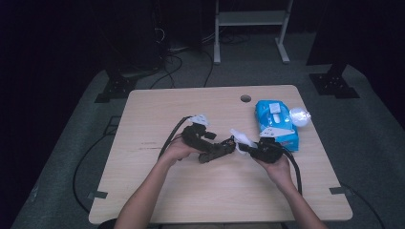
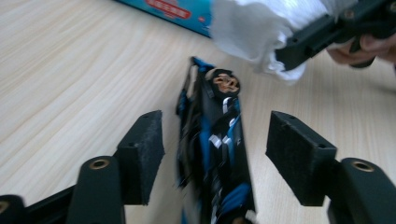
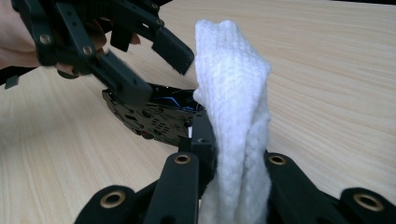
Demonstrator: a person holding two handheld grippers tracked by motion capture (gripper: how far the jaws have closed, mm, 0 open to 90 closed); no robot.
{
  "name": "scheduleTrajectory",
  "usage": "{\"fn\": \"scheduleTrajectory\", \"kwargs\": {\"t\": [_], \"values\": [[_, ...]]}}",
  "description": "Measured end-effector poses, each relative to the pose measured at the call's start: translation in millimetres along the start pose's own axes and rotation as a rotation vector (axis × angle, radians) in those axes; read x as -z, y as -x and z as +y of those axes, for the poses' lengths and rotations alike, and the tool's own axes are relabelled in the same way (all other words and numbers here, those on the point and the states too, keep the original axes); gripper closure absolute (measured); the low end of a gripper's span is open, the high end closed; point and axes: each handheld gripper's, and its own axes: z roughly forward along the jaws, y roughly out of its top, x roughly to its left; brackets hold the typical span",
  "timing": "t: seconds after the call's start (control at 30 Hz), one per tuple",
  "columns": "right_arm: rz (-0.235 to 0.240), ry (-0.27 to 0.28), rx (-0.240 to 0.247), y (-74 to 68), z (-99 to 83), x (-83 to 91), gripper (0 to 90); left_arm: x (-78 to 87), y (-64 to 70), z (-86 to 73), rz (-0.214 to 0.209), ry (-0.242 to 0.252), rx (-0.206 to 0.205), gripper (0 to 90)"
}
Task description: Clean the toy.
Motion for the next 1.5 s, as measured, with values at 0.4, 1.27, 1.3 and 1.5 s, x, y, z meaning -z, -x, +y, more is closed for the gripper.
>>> {"fn": "scheduleTrajectory", "kwargs": {"t": [0.4,1.27,1.3,1.5], "values": [[0.001,-0.011,0.01,0.5,-0.8,-0.9,81.3,-3.7,-11.9,-15.9,-0.021,0.044,0.096,34.0],[-0.019,-0.077,0.047,11.0,-21.1,32.5,81.1,-41.6,67.8,-25.5,0.135,-0.179,-0.323,32.0],[-0.014,-0.084,0.051,10.8,-21.7,33.6,80.9,-41.3,68.6,-25.7,0.133,-0.173,-0.322,32.0],[-0.009,-0.116,0.072,11.1,-31.6,42.5,80.8,-32.6,69.6,-28.4,0.139,-0.133,-0.298,25.7]]}}
